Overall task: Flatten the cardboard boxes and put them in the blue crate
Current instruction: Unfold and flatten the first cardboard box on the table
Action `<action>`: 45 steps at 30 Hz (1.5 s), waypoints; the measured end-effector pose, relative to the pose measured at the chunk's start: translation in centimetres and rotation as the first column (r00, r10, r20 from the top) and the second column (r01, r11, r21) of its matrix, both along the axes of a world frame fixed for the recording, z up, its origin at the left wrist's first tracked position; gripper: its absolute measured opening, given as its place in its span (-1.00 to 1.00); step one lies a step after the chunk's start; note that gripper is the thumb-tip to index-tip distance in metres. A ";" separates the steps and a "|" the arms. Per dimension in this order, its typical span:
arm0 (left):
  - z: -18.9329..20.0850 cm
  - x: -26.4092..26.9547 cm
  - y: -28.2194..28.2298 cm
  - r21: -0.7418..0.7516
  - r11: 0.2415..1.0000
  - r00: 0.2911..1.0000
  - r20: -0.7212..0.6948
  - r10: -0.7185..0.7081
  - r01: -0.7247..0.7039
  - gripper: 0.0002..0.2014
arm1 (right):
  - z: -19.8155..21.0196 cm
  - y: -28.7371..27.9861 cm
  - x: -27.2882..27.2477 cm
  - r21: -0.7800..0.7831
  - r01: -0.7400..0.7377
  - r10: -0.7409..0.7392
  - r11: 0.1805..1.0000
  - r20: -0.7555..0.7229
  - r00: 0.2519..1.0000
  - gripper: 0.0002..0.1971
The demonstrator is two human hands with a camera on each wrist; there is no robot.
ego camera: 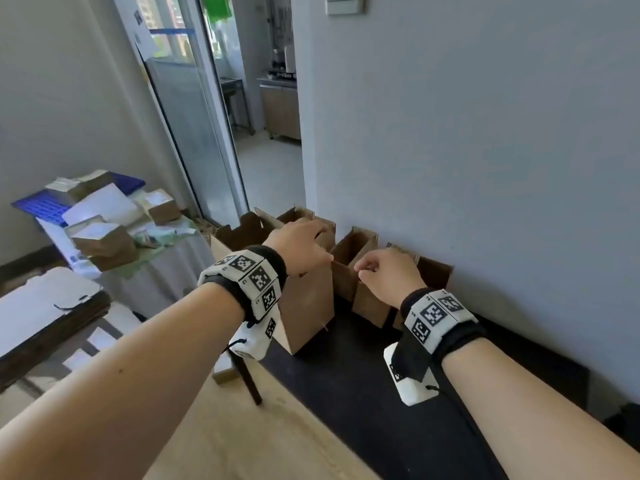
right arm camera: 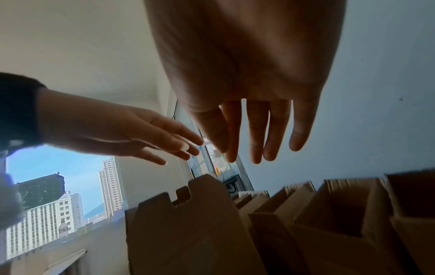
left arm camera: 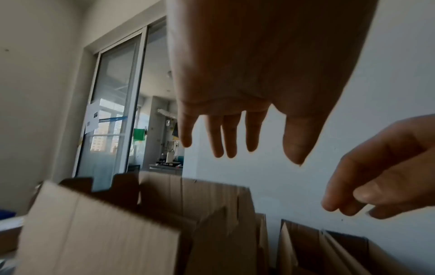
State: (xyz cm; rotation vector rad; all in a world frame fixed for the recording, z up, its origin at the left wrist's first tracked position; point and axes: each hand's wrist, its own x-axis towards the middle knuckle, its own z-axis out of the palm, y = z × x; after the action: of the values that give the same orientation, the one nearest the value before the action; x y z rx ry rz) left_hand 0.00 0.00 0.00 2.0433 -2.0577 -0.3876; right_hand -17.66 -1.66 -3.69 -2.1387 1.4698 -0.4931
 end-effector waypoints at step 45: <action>3.0 7.9 0.6 0.237 0.969 0.643 -0.753 0.136 0.072 -0.74 | 1.3 6.3 0.2 0.061 0.542 -0.544 0.838 0.045 0.838 -0.86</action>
State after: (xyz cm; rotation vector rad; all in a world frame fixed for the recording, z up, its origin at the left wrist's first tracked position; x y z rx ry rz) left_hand 7.89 0.58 2.97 1.5698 -1.4638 -1.3102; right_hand -17.41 4.68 -2.35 -1.6261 2.0344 -0.7049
